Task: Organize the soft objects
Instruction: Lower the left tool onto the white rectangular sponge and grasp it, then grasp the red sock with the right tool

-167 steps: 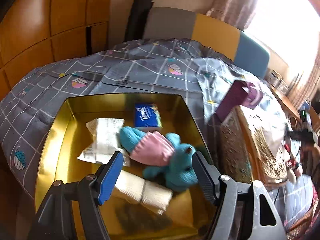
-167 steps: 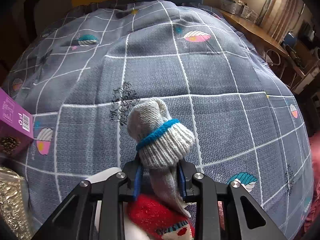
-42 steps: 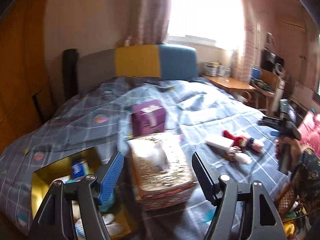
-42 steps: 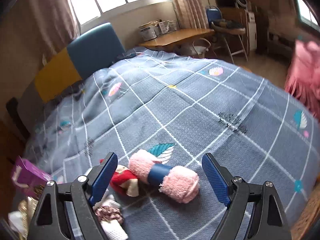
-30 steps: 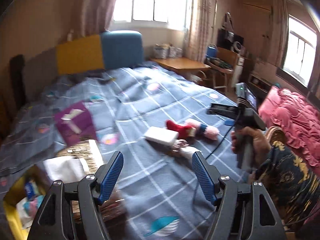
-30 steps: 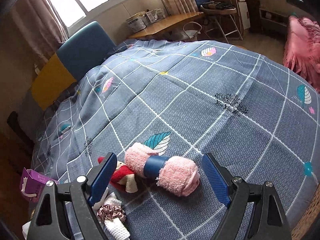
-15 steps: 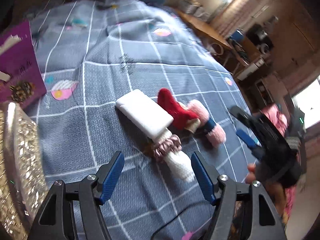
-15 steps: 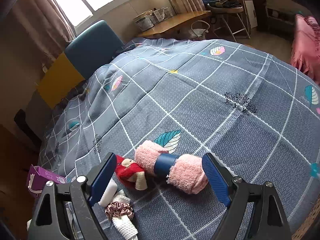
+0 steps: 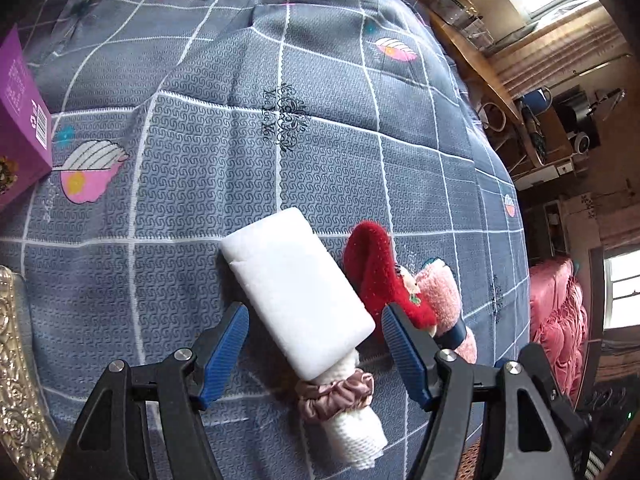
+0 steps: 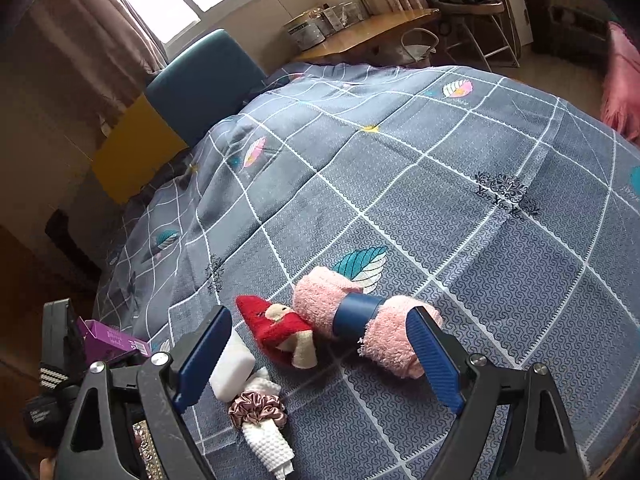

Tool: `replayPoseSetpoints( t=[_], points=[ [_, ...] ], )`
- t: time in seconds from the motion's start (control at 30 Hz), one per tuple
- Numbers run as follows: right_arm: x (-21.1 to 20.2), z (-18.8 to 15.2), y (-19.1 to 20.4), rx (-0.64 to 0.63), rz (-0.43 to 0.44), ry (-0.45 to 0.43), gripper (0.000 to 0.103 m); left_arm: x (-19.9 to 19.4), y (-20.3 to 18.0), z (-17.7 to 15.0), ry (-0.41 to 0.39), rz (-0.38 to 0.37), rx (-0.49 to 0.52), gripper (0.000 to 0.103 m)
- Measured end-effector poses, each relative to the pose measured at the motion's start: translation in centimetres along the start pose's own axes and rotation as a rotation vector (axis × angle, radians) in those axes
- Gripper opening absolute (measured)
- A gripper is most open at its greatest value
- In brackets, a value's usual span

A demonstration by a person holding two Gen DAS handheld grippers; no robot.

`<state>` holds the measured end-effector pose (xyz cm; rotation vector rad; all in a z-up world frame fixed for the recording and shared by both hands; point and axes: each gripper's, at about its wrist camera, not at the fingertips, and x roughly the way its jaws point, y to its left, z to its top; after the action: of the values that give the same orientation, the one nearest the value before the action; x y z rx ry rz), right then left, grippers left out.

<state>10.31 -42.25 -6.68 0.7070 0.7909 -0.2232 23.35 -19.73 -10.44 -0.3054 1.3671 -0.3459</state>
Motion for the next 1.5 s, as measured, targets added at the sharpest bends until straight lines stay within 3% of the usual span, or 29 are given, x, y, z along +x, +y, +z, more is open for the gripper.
replayPoseSetpoints(
  t=[0.37, 0.47, 0.53, 0.67, 0.83, 0.93, 1.1, 1.3, 1.4, 1.5],
  points=[
    [0.2, 0.0, -0.1, 0.019, 0.038, 0.017, 0.09, 3.1, -1.6, 1.5, 0.045, 0.144, 0.039, 0.07],
    [0.4, 0.0, 0.0, 0.014, 0.04, 0.025, 0.09, 3.6, -1.3, 1.7, 0.054, 0.152, 0.025, 0.07],
    [0.4, -0.1, 0.1, 0.009, 0.038, 0.027, 0.09, 3.7, -0.8, 1.6, 0.057, 0.14, 0.013, 0.069],
    [0.6, -0.1, 0.3, -0.01, 0.026, 0.031, 0.09, 3.2, 0.6, 1.3, 0.04, 0.077, -0.002, 0.054],
    [0.8, -0.3, 0.6, -0.042, 0.009, 0.034, 0.09, 1.5, 1.5, 0.7, 0.008, 0.028, 0.055, 0.032],
    [0.9, -0.4, 0.8, -0.059, -0.007, 0.038, 0.09, 0.2, 1.5, 0.0, -0.019, 0.049, 0.125, 0.024],
    [1.2, -0.6, 1.0, -0.084, -0.037, 0.047, 0.089, -0.6, 2.0, -1.9, -0.024, 0.066, 0.213, 0.02],
    [1.6, -0.9, 1.8, -0.14, -0.047, 0.058, 0.084, -2.0, 2.2, -3.0, -0.067, 0.056, 0.245, 0.017],
    [1.9, -0.9, 3.0, -0.204, -0.021, 0.075, 0.081, -2.4, 3.1, -3.7, -0.078, 0.057, 0.239, 0.017],
    [3.3, -1.2, 5.3, -0.347, -0.038, 0.127, 0.08, -3.0, 4.2, -4.3, -0.095, 0.042, 0.213, 0.017]
  ],
)
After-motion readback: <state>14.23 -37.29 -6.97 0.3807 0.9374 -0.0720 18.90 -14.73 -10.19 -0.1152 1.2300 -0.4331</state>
